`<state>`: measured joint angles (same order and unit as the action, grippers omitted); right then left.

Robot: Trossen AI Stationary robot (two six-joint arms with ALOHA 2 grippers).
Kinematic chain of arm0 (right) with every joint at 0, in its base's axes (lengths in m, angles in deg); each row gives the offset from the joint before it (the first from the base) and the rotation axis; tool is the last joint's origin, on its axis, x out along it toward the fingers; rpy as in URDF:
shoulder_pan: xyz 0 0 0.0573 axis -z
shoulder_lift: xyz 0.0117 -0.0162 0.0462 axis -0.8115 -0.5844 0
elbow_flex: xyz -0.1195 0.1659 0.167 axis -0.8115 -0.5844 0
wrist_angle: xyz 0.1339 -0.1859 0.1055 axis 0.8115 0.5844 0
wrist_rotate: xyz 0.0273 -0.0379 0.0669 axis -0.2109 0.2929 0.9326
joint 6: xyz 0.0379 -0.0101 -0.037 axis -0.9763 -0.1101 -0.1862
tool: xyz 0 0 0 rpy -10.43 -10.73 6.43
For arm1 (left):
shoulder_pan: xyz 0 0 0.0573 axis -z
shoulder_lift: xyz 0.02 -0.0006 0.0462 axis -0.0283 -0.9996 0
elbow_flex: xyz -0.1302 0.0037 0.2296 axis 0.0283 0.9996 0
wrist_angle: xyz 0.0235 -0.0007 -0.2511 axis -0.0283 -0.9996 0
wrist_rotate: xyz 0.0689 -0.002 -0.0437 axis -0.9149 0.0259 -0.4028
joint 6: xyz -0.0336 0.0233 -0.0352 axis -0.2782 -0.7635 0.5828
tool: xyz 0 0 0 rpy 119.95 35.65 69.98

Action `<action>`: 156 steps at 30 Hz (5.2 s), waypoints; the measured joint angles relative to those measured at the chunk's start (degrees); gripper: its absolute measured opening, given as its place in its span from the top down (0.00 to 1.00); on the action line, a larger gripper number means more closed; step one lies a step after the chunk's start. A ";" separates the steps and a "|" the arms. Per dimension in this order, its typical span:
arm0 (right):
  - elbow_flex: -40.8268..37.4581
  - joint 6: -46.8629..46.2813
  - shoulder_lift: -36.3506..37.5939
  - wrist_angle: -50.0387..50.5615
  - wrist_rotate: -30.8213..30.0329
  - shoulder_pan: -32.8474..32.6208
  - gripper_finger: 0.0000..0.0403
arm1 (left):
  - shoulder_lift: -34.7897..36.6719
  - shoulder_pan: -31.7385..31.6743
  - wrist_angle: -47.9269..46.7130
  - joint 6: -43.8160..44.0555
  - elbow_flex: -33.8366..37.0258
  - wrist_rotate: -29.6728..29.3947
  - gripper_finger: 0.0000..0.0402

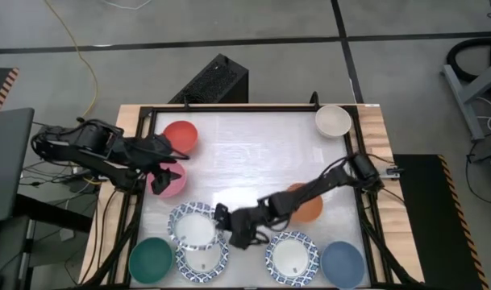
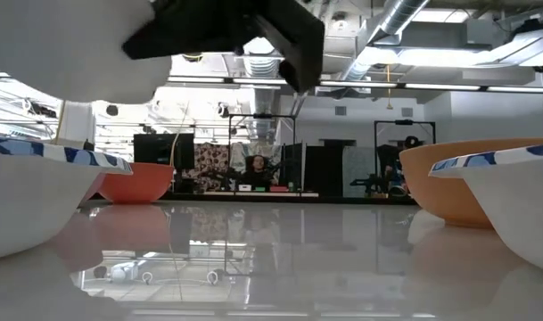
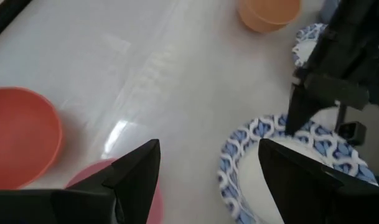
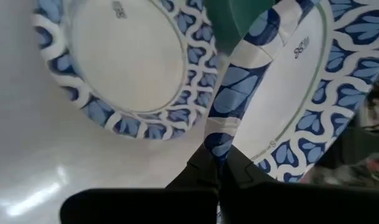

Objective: Nest bowls inside each other
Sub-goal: Stack the white striped bowl on the white striped bowl

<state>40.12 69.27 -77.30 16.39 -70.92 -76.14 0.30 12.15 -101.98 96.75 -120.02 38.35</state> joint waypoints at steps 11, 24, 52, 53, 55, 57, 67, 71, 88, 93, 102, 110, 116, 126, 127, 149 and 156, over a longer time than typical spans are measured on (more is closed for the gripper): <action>13.95 6.20 -12.31 6.26 -14.56 -5.90 0.98 | -0.50 1.36 -0.21 -0.48 0.00 0.52 0.35; 15.98 2.12 -12.44 22.44 -18.05 -10.50 0.98 | -0.61 1.43 -0.23 -3.87 0.00 0.76 0.35; 15.91 -10.91 -12.41 14.29 -11.88 -9.79 0.69 | -0.59 1.43 -0.13 -4.07 0.02 -0.54 0.35; 15.91 -11.90 -12.41 14.15 -11.92 -9.77 0.67 | -0.59 1.43 -0.13 -4.07 0.03 -0.54 0.35; 15.91 -13.87 -12.41 14.13 -11.92 -9.78 0.61 | -0.59 1.42 -0.13 -4.07 0.04 -0.54 0.35; 15.91 -15.68 -12.41 14.25 -11.92 -9.83 0.55 | -0.59 1.43 -0.13 -4.07 0.04 -0.54 0.35; 15.89 -25.35 -11.52 14.56 -12.71 -10.74 0.40 | -0.59 1.42 -0.13 -4.09 0.04 -0.52 0.35; 15.89 -33.57 -8.20 17.78 -13.52 -10.72 0.40 | -0.59 1.41 -0.12 -4.49 0.07 -0.52 0.35; 15.93 -80.23 7.03 60.10 4.95 -12.75 0.42 | -0.61 1.43 0.37 -6.67 0.07 -0.19 0.35; 14.60 -72.17 3.51 60.98 10.47 -10.91 0.42 | -0.61 1.43 0.35 -5.99 0.07 -0.21 0.35; 14.25 -60.44 -3.17 59.87 14.27 -7.09 0.42 | -0.61 1.41 0.31 -4.92 0.07 -0.30 0.35; 13.97 -55.28 -6.81 60.60 17.12 -6.98 0.42 | -0.61 1.41 -0.13 -4.33 0.07 -0.35 0.35; 13.64 -55.30 -7.60 60.65 17.08 -6.41 0.49 | -0.61 1.42 -0.15 -4.78 0.07 -0.72 0.35; 13.64 -55.96 -7.58 61.20 20.69 -6.07 0.96 | -0.61 1.42 -0.19 -4.92 0.07 -0.73 0.35; 13.64 -56.85 -7.58 61.23 21.04 -5.97 0.97 | -0.61 1.43 -0.19 -4.92 0.07 -0.72 0.35; 32.57 -99.08 -6.34 66.02 19.83 2.43 0.98 | -0.61 1.42 -0.34 -4.97 0.07 -1.91 0.35; 37.55 -112.51 -6.29 54.42 17.98 3.44 0.98 | -0.61 1.43 -1.87 -4.86 0.07 -3.31 0.35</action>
<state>77.67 -43.24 -83.60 70.81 -52.93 -72.70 -0.31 13.58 -103.85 91.89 -119.95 35.04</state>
